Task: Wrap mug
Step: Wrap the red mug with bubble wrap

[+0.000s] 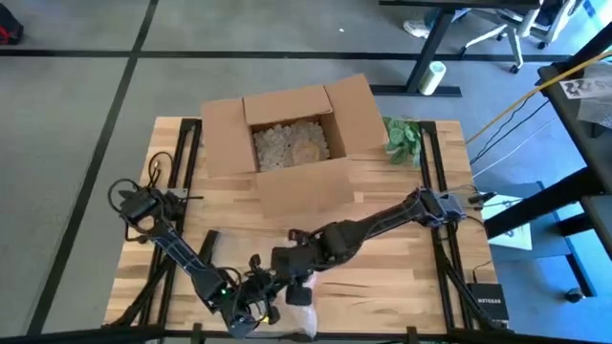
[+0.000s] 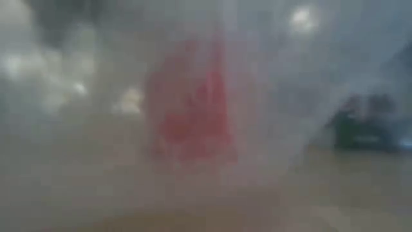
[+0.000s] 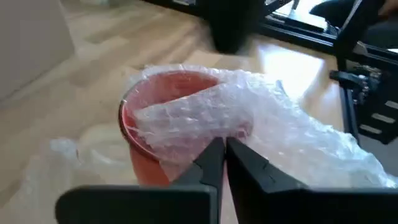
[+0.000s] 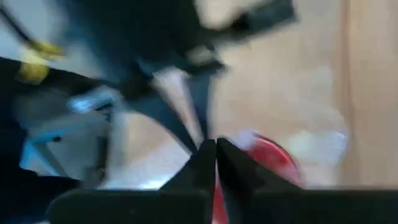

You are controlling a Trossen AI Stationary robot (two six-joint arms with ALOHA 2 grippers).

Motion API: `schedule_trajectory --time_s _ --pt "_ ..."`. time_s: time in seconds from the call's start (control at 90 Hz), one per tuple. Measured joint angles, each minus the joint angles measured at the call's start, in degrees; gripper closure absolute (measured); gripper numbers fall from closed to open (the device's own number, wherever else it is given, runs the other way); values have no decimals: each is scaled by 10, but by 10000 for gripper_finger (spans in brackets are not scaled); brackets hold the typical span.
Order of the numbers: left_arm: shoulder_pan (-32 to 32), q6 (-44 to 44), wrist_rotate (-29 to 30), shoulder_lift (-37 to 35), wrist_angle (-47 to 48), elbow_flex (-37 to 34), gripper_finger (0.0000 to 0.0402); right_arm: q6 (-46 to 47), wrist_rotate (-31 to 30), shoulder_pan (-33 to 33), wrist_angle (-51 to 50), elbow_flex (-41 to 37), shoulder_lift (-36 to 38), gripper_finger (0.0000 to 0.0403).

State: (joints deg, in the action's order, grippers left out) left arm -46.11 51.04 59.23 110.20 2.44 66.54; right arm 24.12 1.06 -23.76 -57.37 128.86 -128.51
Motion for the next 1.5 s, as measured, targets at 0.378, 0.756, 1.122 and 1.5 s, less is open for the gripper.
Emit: schedule_trajectory --time_s 0.378,0.756,1.122,1.5 --pt "-8 -2 8 -1 1 -1 402 10 -25 8 -78 -1 -56 403" --pt "-67 87 -11 -19 54 -3 402 -13 31 25 -66 1 -126 403" --pt "-59 131 -71 -19 61 -10 402 -25 42 33 -16 -1 -128 403" --pt "-19 115 -76 -19 63 -33 402 -26 67 36 -6 -2 -128 403"
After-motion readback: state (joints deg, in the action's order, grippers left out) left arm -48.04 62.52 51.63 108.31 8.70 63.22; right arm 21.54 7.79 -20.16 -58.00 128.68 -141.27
